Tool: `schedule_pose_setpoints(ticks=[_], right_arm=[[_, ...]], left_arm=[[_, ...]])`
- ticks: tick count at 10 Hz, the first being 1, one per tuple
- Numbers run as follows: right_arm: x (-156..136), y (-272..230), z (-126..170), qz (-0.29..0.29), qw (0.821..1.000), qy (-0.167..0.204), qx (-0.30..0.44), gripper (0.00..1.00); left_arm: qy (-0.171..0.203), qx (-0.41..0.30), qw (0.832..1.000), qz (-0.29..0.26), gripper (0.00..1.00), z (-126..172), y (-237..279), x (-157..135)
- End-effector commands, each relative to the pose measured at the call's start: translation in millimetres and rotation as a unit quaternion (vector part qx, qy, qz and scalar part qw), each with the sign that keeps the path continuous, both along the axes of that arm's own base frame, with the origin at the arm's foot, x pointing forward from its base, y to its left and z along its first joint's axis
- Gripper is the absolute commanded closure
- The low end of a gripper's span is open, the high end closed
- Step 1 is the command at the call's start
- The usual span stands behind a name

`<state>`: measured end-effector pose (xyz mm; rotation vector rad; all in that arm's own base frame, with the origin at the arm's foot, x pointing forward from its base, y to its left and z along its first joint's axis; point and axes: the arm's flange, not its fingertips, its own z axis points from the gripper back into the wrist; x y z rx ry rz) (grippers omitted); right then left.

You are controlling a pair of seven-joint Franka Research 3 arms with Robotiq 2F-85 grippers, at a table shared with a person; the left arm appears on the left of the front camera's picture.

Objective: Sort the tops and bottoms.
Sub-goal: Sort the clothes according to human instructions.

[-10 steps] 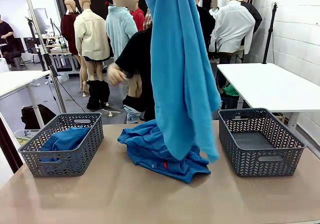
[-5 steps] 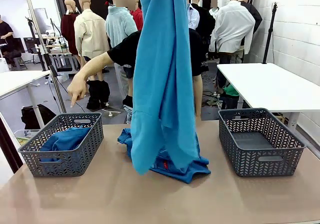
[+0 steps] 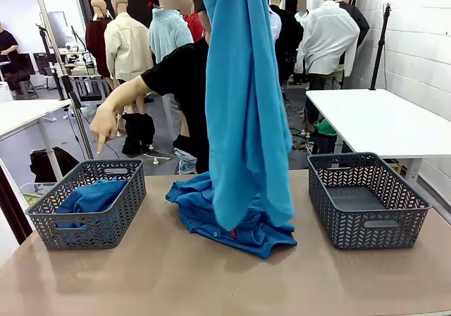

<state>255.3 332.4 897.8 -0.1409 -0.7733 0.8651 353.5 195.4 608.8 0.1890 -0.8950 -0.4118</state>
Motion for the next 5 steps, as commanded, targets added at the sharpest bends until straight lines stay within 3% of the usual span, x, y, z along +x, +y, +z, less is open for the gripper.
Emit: schedule_pose_setpoints(ticks=[1,5], right_arm=[[-2.3,-1.2,-0.7,0.000,1.000,-0.003,-0.002,1.00],[-2.3,-1.2,-0.7,0.000,1.000,-0.003,-0.002,1.00]], left_arm=[[0.008,0.003,1.000,0.000,0.00,1.4,1.6,0.1],[0.008,0.003,1.000,0.000,0.00,1.4,1.6,0.1]])
